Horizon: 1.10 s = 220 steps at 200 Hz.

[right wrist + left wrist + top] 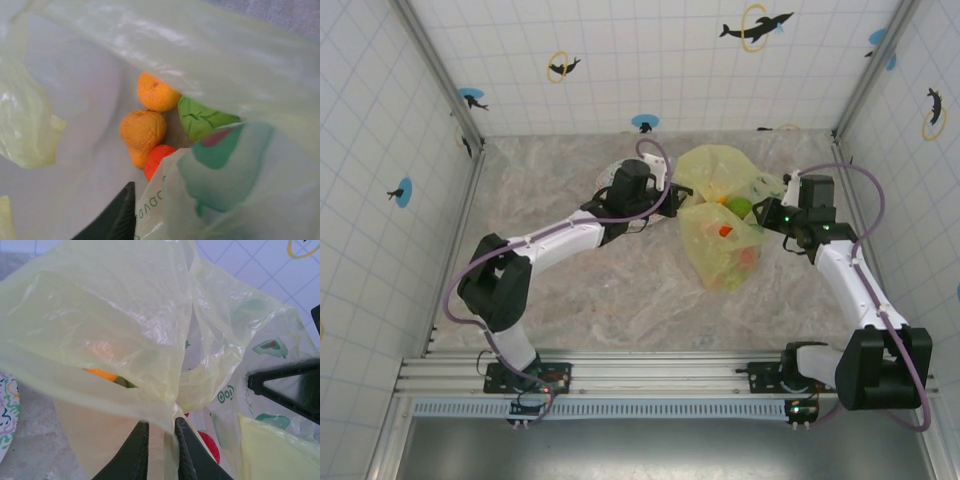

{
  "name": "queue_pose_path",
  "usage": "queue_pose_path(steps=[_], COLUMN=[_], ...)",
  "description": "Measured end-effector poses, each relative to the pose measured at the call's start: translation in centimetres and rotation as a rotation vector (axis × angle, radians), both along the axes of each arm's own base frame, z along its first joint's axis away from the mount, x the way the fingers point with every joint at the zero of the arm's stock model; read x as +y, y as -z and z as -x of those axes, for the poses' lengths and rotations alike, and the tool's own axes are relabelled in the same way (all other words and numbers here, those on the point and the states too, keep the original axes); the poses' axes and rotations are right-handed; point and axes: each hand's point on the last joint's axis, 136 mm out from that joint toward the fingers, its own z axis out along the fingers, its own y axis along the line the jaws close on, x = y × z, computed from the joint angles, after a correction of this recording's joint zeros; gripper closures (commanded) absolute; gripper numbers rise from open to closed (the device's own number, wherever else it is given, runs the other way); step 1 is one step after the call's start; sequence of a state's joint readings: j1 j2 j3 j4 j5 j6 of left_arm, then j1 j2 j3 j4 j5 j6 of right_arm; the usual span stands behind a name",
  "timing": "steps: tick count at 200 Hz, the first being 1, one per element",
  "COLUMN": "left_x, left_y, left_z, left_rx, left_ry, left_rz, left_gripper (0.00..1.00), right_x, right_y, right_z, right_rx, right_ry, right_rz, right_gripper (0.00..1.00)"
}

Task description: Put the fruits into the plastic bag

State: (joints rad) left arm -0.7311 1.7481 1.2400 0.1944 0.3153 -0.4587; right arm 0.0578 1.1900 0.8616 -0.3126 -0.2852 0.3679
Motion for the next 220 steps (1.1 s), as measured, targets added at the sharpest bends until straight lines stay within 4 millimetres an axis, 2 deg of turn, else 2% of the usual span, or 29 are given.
queue_pose_path(steps=[9,17,31,52,80,119,160,198,220], left_x=[0.2,0.4,0.9,1.6,2.9,4.9,7.1,10.0,12.1], left_y=[-0.2,-0.4,-0.8,-1.7,-3.2,-4.9,-6.3,-6.3,-6.0], left_z=[0.1,0.1,0.4,0.8,1.5,2.4,3.0,3.3,3.4], left_rx=[-0.006,-0.017,-0.032,-0.066,-0.111,-0.180,-0.256,-0.306,-0.327], left_ry=[-0.006,-0.010,-0.016,-0.024,-0.045,-0.088,-0.153,-0.244,-0.321], left_rz=[-0.001,-0.004,-0.005,-0.008,0.003,0.007,0.007,-0.026,-0.048], left_gripper=[0.69,0.64,0.53,0.31,0.14,0.08,0.06,0.03,0.02], right_x=[0.0,0.0,-0.1,-0.3,-0.8,-1.3,-2.0,-2.7,-3.9], right_y=[-0.1,-0.3,-1.0,-2.7,-5.3,-8.3,-9.7,-11.2,-12.5], right_z=[0.0,0.0,-0.1,-0.5,-0.7,-0.4,-0.1,0.0,0.4], right_rx=[-0.005,-0.008,-0.018,-0.054,-0.115,-0.194,-0.225,-0.259,-0.303], right_ry=[-0.005,-0.006,-0.004,0.000,0.012,0.026,0.049,0.071,0.109], right_rz=[0.005,0.008,0.012,0.021,0.039,0.059,0.077,0.107,0.146], right_gripper=[0.36,0.30,0.24,0.13,0.05,0.00,0.00,0.00,0.00])
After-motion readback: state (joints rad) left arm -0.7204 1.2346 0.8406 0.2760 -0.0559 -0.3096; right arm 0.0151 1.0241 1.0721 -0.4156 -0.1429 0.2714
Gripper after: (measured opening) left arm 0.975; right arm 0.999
